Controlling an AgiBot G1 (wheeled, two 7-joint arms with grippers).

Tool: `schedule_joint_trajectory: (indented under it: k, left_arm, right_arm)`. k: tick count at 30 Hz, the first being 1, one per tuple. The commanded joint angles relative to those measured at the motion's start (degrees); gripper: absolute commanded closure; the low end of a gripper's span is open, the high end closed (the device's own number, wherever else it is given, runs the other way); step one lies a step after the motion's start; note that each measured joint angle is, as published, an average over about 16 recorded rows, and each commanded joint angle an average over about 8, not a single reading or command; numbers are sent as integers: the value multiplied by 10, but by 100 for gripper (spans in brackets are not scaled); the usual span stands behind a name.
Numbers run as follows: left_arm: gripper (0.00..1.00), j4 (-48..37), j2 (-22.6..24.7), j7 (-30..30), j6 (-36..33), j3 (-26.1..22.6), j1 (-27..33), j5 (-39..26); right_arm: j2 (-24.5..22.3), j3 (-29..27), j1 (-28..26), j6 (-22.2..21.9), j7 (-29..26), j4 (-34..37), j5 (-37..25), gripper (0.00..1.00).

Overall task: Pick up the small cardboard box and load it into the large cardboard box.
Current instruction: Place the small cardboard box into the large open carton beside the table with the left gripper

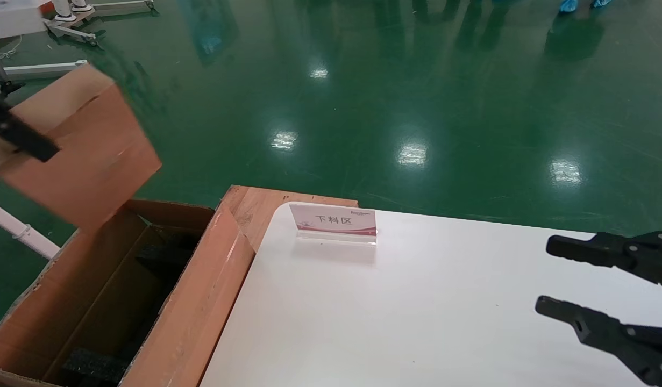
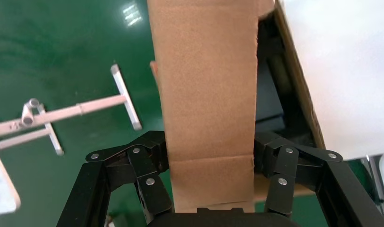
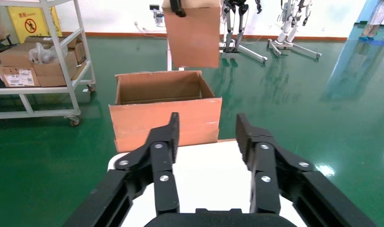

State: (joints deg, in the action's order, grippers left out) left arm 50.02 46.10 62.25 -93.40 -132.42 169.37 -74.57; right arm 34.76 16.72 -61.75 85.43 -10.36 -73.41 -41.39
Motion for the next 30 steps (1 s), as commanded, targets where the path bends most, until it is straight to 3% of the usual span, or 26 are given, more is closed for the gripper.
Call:
schedule_joint_trajectory:
  k: [1,9,16,22,30]
  left_arm:
    - [100,1,-2,-5,-8,-27,18,8]
    - [100,15,-8,16,-10,-105,35,43]
    - [100,45,-22,54,-6,-140,38,72]
    - [100,84,-46,100,2,-142,40,71]
    - [100,149,-101,175,12,-103,36,32]
  right_arm:
    - [0,0,0,0,0,0,0,0]
    - [0,0,0,0,0,0,0,0]
    - [0,1,0,0,0,0,0,0]
    - [0,1,0,0,0,0,1,0]
    - [0,1,0,0,1,0,1,0]
